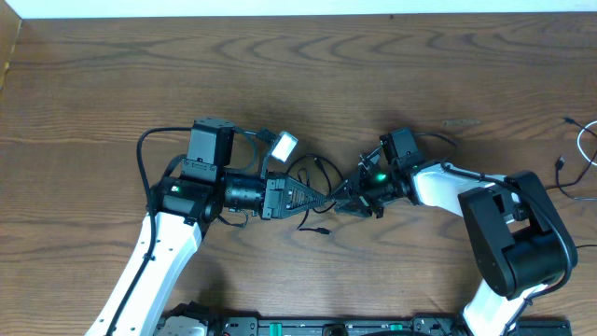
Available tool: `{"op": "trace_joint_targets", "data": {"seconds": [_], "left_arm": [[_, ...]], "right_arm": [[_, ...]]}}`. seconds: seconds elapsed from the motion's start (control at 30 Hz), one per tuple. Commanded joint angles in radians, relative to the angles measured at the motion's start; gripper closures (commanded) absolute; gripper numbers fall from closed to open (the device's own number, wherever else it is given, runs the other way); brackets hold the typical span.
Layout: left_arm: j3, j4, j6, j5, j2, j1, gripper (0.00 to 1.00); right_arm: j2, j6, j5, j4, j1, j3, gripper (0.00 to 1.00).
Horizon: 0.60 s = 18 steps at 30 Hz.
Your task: Untangle cables
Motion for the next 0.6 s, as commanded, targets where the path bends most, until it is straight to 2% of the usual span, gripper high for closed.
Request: {"op": "trace_joint_targets", "data": {"seconds": [0.0,0.23,0.47,0.57], "left_arm": [[-0.003,0.008,0.017,0.024,-0.004,0.002,0.92],[-0.003,0.012,0.017,0.023,-0.004,0.002,0.92],[-0.003,0.011,0.017,0.019,-0.004,0.002,0.92],[-0.003,0.011,0.017,0.019,-0.004,0.002,0.92]], "right_arm": [[0.007,0.111,-0.008,0.022,0.019,-0.023,0.67],[0.007,0.168,0.030,0.066,0.055,-0.024,0.70],[0.007,0.237,0.120,0.086,0.116,-0.024,0.85],[0.007,0.220,0.167,0.121,0.135,-0.024,0.84]]}}
